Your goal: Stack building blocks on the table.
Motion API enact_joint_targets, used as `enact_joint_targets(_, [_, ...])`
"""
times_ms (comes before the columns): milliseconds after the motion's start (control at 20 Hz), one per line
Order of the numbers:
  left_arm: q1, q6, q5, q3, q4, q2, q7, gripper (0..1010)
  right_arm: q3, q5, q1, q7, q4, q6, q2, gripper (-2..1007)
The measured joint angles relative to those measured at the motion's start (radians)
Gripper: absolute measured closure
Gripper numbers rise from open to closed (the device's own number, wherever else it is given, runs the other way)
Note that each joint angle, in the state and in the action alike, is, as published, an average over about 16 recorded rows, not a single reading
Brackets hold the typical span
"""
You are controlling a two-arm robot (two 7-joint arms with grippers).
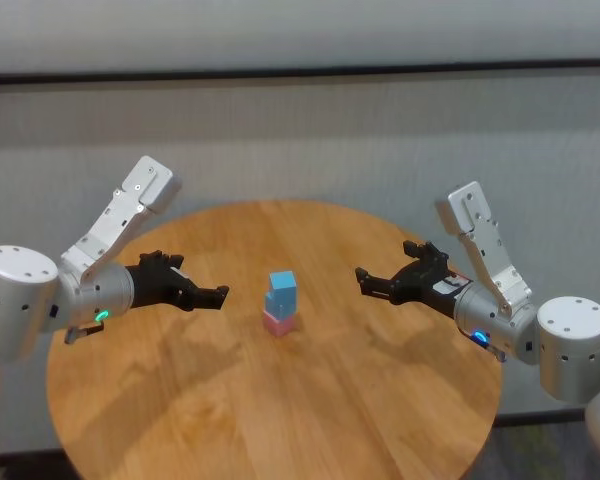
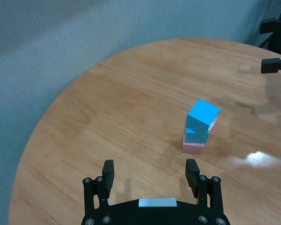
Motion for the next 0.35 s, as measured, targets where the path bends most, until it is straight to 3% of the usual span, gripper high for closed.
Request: enact_joint_targets(350, [0.000, -0.002, 0.000, 0.000, 0.002, -0.001, 0.000, 10, 0.000, 0.000, 0.000, 0.000, 0.000, 0.000, 0.000, 1])
